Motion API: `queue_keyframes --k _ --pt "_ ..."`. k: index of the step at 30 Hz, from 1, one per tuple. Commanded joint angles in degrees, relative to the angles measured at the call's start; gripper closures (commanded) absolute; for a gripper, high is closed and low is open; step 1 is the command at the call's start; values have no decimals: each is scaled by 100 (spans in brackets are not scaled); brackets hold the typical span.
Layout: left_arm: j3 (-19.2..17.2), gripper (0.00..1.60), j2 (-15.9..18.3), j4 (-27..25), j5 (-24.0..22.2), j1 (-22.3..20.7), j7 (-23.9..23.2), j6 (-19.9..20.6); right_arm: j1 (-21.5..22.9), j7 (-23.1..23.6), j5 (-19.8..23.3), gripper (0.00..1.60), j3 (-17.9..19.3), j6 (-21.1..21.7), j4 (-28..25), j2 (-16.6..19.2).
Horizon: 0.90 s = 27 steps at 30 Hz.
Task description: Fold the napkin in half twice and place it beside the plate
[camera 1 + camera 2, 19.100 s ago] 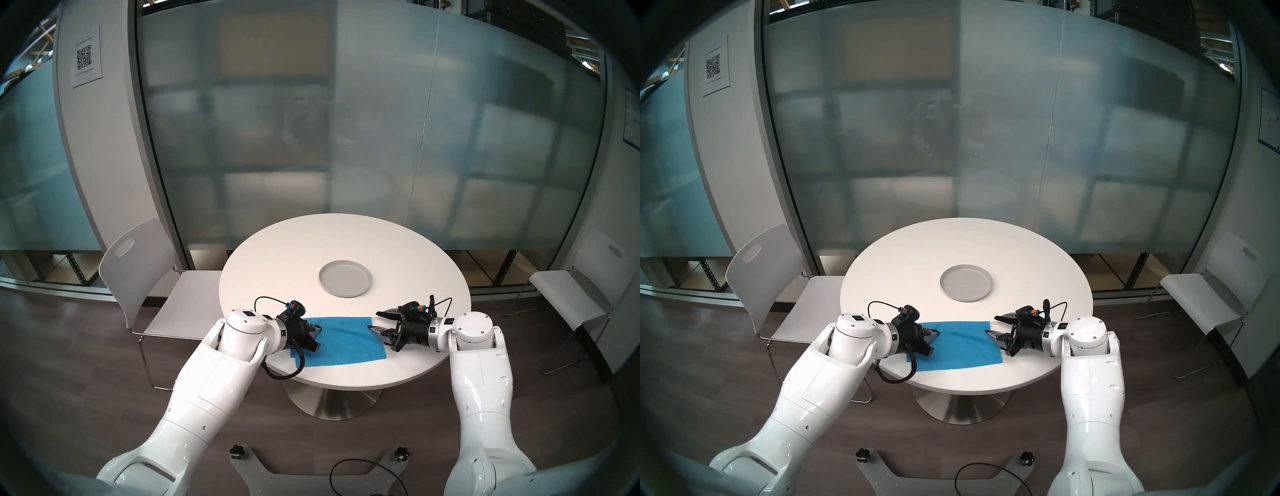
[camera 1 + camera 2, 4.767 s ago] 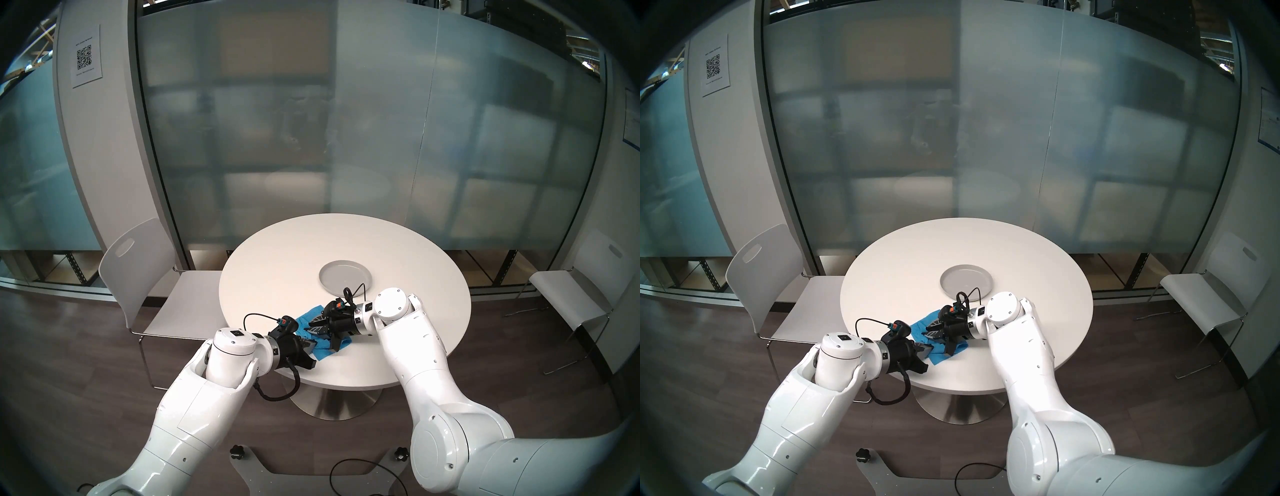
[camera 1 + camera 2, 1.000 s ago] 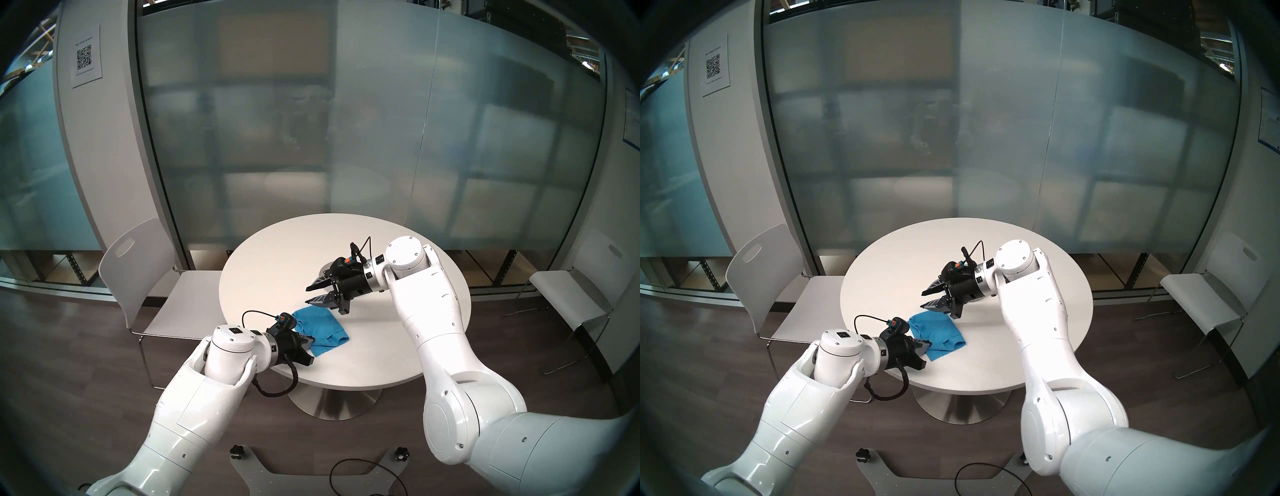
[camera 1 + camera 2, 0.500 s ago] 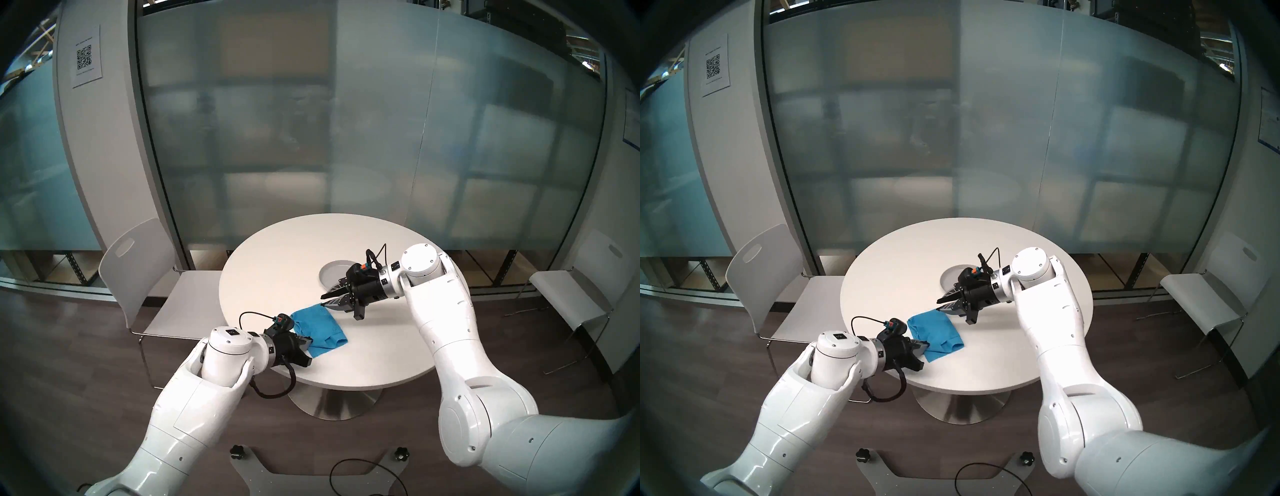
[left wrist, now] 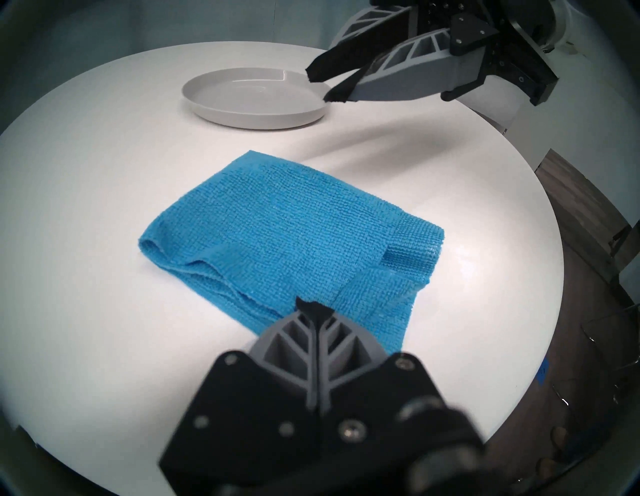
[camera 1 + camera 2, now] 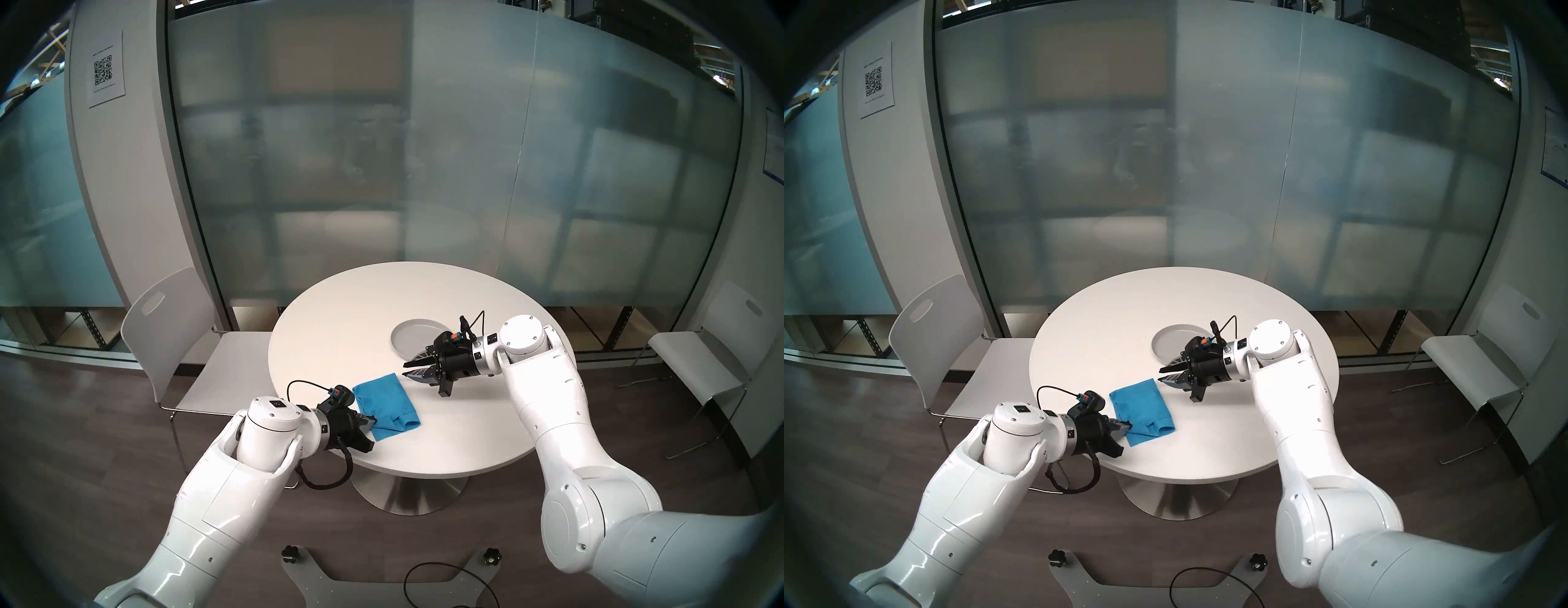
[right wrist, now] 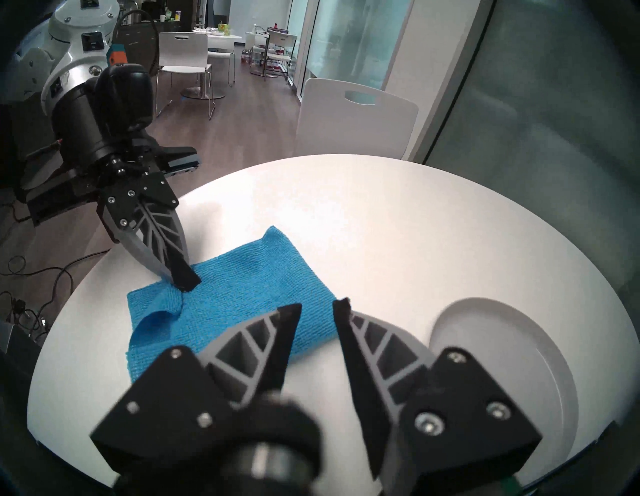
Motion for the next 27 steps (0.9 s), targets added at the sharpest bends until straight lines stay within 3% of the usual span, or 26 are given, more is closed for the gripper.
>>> queue_keyframes --k 1,14,27 --pt "-37 160 221 -298 8 -49 -174 51 239 -170 33 80 80 -103 12 12" --pt "-105 160 555 -641 53 59 -480 264 309 -221 18 78 176 -187 190 33" --pt "-301 160 176 -857 -114 -65 -369 249 337 -187 11 77 222 -218 212 26"
